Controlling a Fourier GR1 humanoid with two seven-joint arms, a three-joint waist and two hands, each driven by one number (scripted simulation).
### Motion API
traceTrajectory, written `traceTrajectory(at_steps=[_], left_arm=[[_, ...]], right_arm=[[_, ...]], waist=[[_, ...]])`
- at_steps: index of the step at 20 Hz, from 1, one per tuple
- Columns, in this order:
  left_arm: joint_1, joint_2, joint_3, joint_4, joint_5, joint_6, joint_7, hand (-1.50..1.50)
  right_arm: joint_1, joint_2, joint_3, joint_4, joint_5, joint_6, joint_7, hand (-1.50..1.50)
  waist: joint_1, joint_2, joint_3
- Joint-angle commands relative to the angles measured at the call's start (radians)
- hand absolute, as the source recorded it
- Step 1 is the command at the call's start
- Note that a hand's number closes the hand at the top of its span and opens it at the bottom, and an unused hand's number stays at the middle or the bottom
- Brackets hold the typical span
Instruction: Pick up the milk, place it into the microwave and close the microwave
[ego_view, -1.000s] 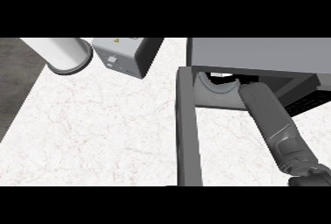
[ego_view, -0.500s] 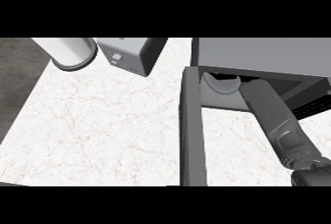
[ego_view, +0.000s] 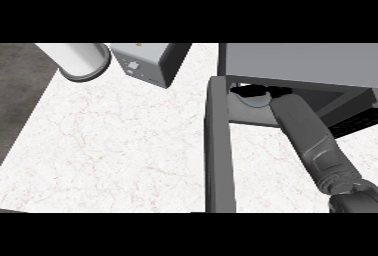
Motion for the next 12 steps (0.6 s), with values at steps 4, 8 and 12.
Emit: traceTrajectory(at_steps=[4,8,12], left_arm=[[-0.013,-0.029,-0.066,0.0,-0.051,-0.008,0.021,-1.5],[0.049,-0.03,-0.068,-0.078,-0.025,-0.037,0.031,-1.5],[0.043,-0.089,-0.184,-0.096,-0.154,-0.003,0.018,-1.5]], right_arm=[[0.0,-0.011,-0.052,0.01,-0.059,0.142,-0.07,-1.5],[0.03,0.028,-0.079,0.004,-0.095,0.194,-0.136,-1.5],[0.071,0.036,-0.075,0.0,-0.105,0.265,-0.173,-1.5]], waist=[[-0.025,-0.01,-0.001],[-0.036,-0.022,-0.001],[-0.064,-0.033,-0.002]])
